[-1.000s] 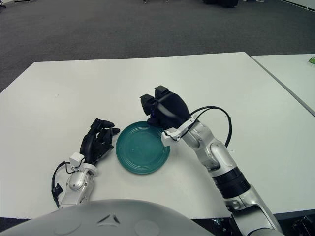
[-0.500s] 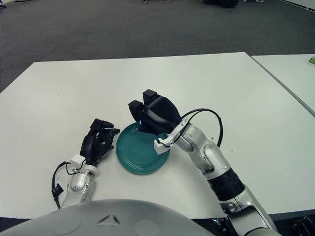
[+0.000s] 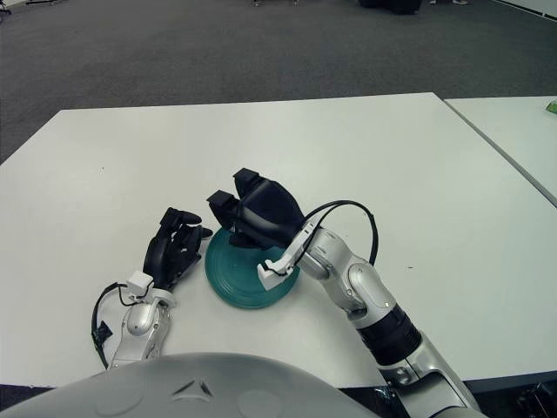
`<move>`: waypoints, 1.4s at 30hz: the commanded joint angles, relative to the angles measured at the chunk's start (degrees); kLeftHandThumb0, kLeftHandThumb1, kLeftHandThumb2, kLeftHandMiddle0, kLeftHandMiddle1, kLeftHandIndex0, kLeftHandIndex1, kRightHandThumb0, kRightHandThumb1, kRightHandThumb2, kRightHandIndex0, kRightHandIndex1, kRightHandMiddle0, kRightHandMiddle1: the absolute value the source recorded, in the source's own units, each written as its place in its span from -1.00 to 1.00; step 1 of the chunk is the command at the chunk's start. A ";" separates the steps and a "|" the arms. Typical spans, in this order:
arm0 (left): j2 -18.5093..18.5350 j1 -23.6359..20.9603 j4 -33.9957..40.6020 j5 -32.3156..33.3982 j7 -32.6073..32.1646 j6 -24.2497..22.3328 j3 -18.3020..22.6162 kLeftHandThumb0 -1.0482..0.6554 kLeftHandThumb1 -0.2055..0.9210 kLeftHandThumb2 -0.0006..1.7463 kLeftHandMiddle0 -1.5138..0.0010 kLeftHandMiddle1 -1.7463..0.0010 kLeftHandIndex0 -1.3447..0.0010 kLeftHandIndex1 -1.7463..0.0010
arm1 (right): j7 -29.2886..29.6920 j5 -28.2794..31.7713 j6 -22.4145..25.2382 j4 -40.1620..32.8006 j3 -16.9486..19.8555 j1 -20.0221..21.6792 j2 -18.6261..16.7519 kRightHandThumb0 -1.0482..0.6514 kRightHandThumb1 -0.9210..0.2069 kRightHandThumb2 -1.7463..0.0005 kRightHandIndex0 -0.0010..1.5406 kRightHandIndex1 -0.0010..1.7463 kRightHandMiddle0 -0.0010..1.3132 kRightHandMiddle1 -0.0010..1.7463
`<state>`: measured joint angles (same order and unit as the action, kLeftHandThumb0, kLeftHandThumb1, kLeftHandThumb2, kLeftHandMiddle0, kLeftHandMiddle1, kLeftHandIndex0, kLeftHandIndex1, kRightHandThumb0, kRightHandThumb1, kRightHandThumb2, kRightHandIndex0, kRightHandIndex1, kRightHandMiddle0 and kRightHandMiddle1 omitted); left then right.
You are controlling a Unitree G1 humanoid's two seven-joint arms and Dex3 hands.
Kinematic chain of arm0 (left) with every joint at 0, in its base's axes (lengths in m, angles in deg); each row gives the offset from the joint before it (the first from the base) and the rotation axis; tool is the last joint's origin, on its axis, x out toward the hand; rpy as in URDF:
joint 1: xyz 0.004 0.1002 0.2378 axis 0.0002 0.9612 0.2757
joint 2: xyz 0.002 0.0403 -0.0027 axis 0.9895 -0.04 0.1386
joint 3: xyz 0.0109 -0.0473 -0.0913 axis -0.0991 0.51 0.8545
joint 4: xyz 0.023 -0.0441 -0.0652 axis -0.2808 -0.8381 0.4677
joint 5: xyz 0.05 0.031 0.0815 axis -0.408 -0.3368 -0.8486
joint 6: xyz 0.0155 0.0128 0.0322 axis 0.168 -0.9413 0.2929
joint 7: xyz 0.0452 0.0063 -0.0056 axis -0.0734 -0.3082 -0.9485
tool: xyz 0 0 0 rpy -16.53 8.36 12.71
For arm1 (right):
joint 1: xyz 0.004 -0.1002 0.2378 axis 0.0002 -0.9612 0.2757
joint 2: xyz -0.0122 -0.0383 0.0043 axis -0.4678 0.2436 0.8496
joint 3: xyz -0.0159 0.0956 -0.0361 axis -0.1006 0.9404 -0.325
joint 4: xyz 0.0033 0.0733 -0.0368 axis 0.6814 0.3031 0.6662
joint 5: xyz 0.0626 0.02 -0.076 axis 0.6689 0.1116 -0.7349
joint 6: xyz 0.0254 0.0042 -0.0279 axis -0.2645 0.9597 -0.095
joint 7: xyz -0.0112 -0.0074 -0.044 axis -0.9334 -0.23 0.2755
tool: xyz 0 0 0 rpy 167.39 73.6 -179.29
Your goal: Put the gum into the plate.
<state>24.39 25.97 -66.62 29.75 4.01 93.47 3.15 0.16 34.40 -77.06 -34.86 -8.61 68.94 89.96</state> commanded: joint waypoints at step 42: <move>-1.39 0.04 -4.07 4.26 2.21 0.48 0.74 -0.55 1.00 -0.10 0.48 -0.35 0.73 -0.43 | -4.95 -1.95 -1.32 -4.75 0.51 -5.25 2.73 -0.56 -0.97 0.13 -0.53 0.52 -0.88 0.63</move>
<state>24.36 24.52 -69.02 32.12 5.37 95.77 3.49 -2.03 30.50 -79.57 -37.22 -9.48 63.98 92.07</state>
